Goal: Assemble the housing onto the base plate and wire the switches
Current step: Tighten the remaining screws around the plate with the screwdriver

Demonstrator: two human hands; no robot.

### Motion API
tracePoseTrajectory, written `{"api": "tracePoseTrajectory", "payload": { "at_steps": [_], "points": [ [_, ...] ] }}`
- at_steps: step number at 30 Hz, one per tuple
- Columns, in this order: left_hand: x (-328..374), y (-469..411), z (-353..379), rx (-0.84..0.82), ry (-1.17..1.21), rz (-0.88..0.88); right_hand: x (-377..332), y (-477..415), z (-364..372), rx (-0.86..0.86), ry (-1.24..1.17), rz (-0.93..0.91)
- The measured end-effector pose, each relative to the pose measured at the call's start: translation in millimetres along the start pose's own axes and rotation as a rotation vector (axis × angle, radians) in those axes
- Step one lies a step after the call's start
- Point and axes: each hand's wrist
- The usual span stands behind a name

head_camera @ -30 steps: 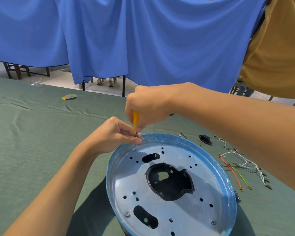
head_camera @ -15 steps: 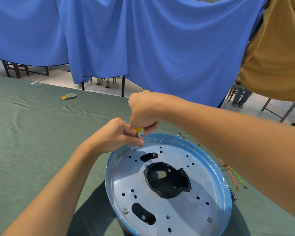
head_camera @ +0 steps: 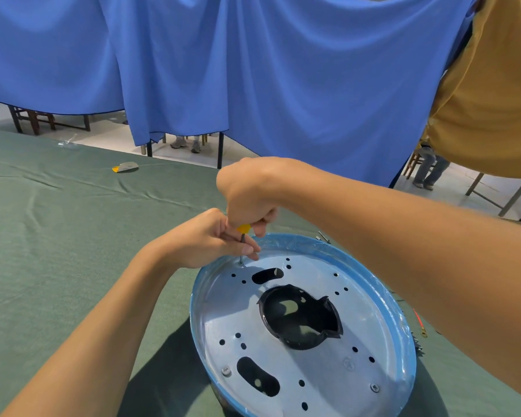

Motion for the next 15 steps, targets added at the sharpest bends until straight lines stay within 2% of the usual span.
{"api": "tracePoseTrajectory", "payload": {
  "at_steps": [3,6,11,13,15],
  "points": [
    [-0.6,-0.2,1.1,0.001,-0.010,0.013,1.6,3.0,-5.1,-0.036,-0.026,-0.020],
    [2.0,0.4,-0.2,-0.037,-0.012,-0.017,7.8,9.5,-9.4,0.042,0.004,-0.109],
    [6.7,10.2,-24.6,-0.047,0.184,-0.147,15.7,7.5,-4.8,0.103,0.077,-0.171],
    [8.3,16.0,-32.1,-0.115,0.173,-0.202,15.5,4.6,-0.5,0.131,0.090,-0.179],
    [9.4,17.0,-31.8,-0.108,0.150,-0.224,14.7,2.6,0.9,0.124,0.059,-0.166]
  ]
}}
Point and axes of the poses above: each hand's wrist, its own y-axis away from the middle knuckle, its own z-axis out of the palm, x = y × z, and after that the axes turned 10 degrees about -y, right-handed
